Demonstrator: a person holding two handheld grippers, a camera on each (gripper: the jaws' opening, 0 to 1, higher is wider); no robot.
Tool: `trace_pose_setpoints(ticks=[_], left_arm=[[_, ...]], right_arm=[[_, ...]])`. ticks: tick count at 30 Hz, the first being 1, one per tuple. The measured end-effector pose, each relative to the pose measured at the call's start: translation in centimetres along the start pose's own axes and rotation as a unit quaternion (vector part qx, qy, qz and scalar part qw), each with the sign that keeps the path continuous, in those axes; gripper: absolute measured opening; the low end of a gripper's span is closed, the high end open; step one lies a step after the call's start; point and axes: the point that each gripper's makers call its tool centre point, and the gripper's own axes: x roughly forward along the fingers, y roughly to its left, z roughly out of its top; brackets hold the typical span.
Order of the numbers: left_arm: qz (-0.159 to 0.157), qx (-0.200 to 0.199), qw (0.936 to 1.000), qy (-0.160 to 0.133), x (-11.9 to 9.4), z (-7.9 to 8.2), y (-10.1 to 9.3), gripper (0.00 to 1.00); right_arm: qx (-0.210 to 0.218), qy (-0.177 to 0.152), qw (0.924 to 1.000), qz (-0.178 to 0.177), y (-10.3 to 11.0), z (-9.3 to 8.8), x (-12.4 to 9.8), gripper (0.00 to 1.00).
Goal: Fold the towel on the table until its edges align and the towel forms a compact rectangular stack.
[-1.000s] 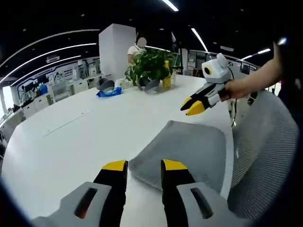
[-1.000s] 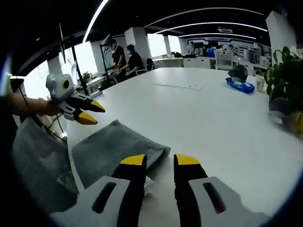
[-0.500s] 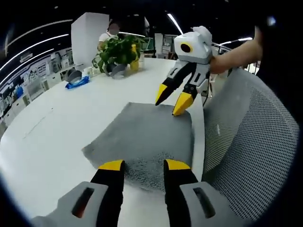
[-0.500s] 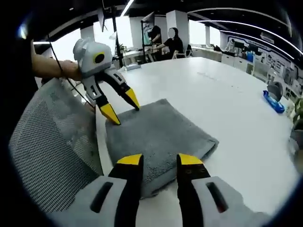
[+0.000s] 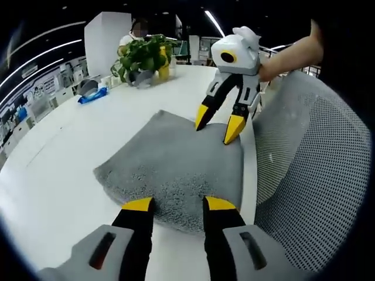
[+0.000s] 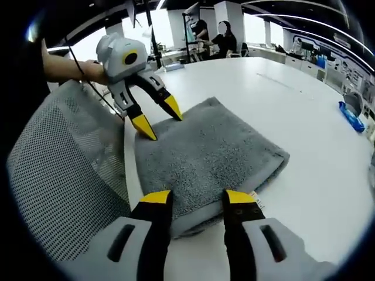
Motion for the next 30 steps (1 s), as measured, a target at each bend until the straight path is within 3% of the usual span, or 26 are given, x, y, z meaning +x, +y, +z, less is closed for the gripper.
trace_pose_setpoints(ticks=[7,10,16,19,24,30], left_arm=[[-0.004,-0.021,0.9997,0.012,0.5,-0.2,0.2,0.32],[-0.01,-0.012,0.9994,0.031,0.8,-0.2,0.2,0.32],[-0.007,0.006,0.9985,0.053,1.1,-0.2,0.7,0.31],[0.002,0.014,0.9989,0.044,1.3,-0.1,1.5,0.3],[0.005,0.013,0.9982,0.058,1.9,0.4,2.6,0.3],[0.016,0.008,0.9983,0.056,2.4,0.8,4.6,0.3]], right_arm=[[0.007,0.008,0.9997,-0.021,-0.1,-0.1,0.6,0.31],[-0.005,0.034,0.9988,-0.035,-0.1,-0.1,0.9,0.31],[0.003,0.04,0.9983,-0.043,-0.5,-0.1,1.0,0.3],[0.015,0.04,0.9979,-0.047,-1.1,0.1,1.1,0.3],[0.017,0.084,0.9947,-0.056,-2.2,0.5,1.5,0.3],[0.015,0.079,0.9951,-0.057,-4.6,1.2,2.0,0.3]])
